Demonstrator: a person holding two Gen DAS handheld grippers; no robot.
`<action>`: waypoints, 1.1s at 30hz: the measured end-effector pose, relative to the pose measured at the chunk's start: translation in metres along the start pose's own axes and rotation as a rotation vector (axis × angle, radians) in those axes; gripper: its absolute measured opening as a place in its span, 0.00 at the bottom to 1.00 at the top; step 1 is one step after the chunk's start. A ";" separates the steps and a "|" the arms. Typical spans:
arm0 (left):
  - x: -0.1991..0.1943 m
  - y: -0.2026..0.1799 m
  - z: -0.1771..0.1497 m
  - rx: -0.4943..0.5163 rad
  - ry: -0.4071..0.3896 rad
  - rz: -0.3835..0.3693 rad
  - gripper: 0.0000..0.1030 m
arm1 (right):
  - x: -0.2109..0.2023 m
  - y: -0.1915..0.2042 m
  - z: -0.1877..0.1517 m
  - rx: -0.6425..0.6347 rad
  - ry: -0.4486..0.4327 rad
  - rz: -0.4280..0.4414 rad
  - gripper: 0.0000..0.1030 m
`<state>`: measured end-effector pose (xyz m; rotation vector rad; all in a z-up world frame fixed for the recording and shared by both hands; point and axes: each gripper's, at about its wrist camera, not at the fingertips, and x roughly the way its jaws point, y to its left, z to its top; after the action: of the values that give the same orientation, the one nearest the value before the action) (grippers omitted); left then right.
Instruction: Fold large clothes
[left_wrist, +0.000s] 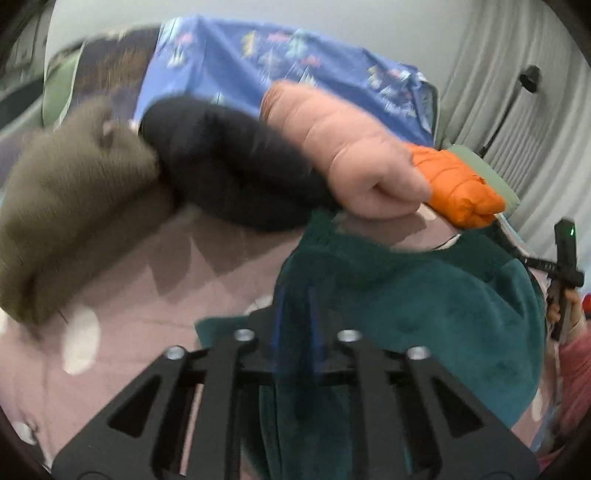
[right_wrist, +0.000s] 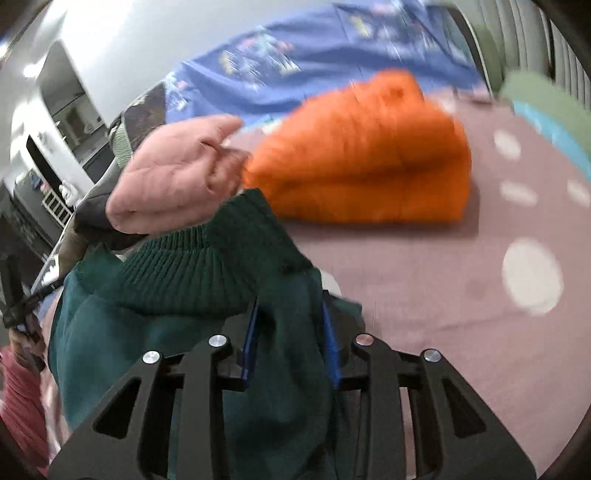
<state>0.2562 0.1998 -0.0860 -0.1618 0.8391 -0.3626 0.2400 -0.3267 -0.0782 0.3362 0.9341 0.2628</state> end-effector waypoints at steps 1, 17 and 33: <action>0.003 0.000 0.000 -0.012 0.004 -0.019 0.56 | -0.002 -0.003 0.000 0.021 -0.007 0.021 0.38; -0.043 -0.028 -0.002 0.062 -0.152 0.078 0.10 | -0.049 0.025 0.016 0.043 -0.146 -0.009 0.22; -0.042 -0.044 -0.007 0.040 -0.118 0.249 0.44 | -0.051 0.059 -0.008 -0.136 -0.249 -0.408 0.77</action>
<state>0.2142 0.1747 -0.0487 -0.0398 0.7252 -0.1350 0.2005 -0.2900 -0.0220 0.0461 0.7149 -0.0894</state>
